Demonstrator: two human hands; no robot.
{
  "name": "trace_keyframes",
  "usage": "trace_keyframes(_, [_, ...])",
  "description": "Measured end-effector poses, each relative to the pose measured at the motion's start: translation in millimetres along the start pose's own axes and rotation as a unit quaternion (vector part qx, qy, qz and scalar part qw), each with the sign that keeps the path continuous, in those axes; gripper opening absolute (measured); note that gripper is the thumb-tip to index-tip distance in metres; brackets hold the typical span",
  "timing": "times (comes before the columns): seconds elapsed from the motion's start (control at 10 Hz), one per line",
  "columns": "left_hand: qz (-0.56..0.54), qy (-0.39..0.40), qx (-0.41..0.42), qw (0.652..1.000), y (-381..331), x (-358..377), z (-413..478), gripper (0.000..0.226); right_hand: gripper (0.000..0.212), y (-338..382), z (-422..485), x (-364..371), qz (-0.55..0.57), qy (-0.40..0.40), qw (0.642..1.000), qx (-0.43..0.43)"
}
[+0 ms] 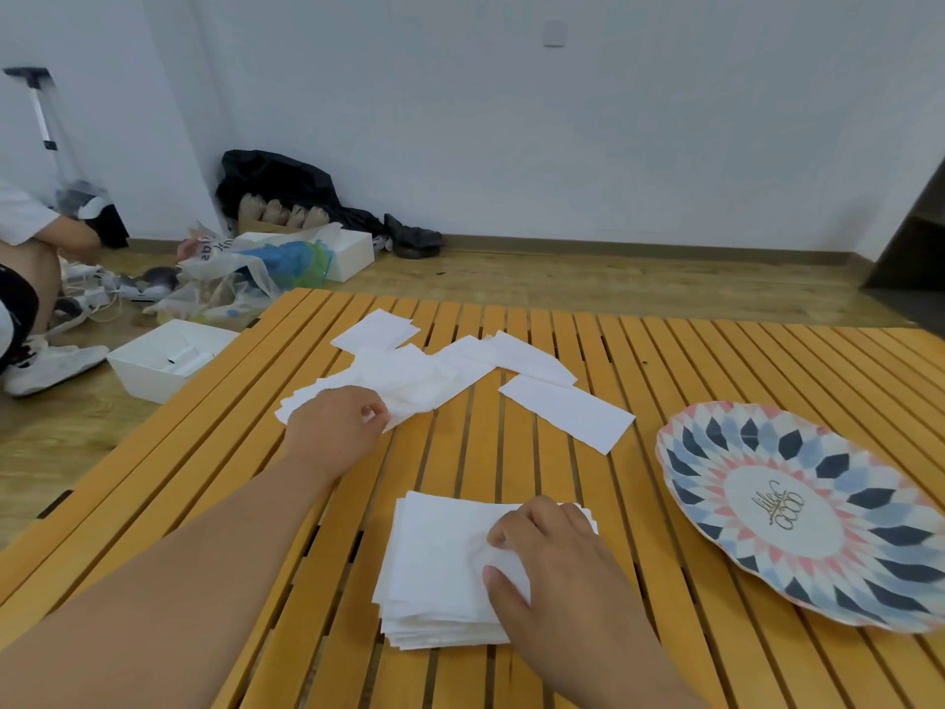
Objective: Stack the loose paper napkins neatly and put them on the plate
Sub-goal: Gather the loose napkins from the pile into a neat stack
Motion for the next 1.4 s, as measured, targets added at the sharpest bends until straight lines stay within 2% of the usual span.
trace_keyframes(0.1, [-0.103, -0.035, -0.071, 0.991, 7.9, -12.0, 1.8, 0.013, 0.028, 0.1, -0.6, -0.2, 0.000, -0.001, 1.000, -0.001])
trace_keyframes(0.2, [-0.164, -0.077, -0.094, 0.979, 9.5, -24.9, 7.4, 0.012, 0.027, 0.2, -1.1, -0.1, 0.002, -0.002, 1.000, 0.001])
trace_keyframes(0.4, [-0.136, -0.144, -0.093, 0.976, 11.1, -49.7, 16.5, 0.015, 0.027, -0.2, -0.8, -0.5, 0.006, -0.002, 1.000, 0.001])
trace_keyframes(0.6, [-0.200, -0.045, -0.090, 0.975, 6.0, -52.4, 16.6, 0.028, 0.027, -0.7, -1.0, -0.6, 0.009, -0.001, 1.000, 0.004])
trace_keyframes(0.7, [-0.151, 0.019, -0.028, 0.988, 0.7, -50.3, 13.2, 0.050, 0.028, -0.6, -0.8, -1.1, 0.010, 0.000, 1.000, 0.004])
trace_keyframes(0.8, [-0.094, 0.022, 0.029, 0.995, -2.5, -55.7, 10.7, 0.056, 0.028, -0.5, -0.5, -2.0, 0.011, 0.002, 1.000, 0.008])
trace_keyframes(0.9, [-0.040, 0.003, 0.044, 0.998, -9.9, -69.2, 8.5, 0.058, 0.028, -0.4, -0.6, -2.7, 0.014, 0.005, 1.000, 0.014])
trace_keyframes(1.0, [-0.054, 0.000, 0.053, 0.997, -19.0, -87.6, 5.7, 0.070, 0.029, 0.1, -0.6, -3.4, 0.015, 0.005, 1.000, 0.015])
trace_keyframes(1.1, [-0.079, -0.029, 0.072, 0.994, -27.1, -109.5, 2.2, 0.070, 0.028, -0.3, -0.5, -3.6, 0.019, 0.006, 1.000, 0.015])
trace_keyframes(1.2, [-0.104, -0.090, 0.060, 0.989, -37.4, -133.3, -14.5, 0.034, 0.027, -1.3, 0.5, -3.6, 0.022, 0.005, 1.000, 0.018])
trace_keyframes(1.3, [-0.135, -0.144, 0.006, 0.980, -43.9, -148.6, -48.3, 0.006, 0.025, -3.1, 1.8, -5.3, 0.035, 0.001, 0.999, 0.023])
trace_keyframes(1.4, [-0.283, -0.132, -0.104, 0.944, -44.6, -141.4, -86.0, 0.009, 0.022, -5.8, 3.4, -9.2, 0.096, -0.025, 0.994, 0.046])
Point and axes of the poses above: each hand's wrist, its own z-axis towards the middle knuckle, its own x-axis out of the palm, y = z × x, the point moved 5 cm from there along z, towards the middle knuckle, and after that the axes turned 9 degrees about z, right-handed, at the moved point
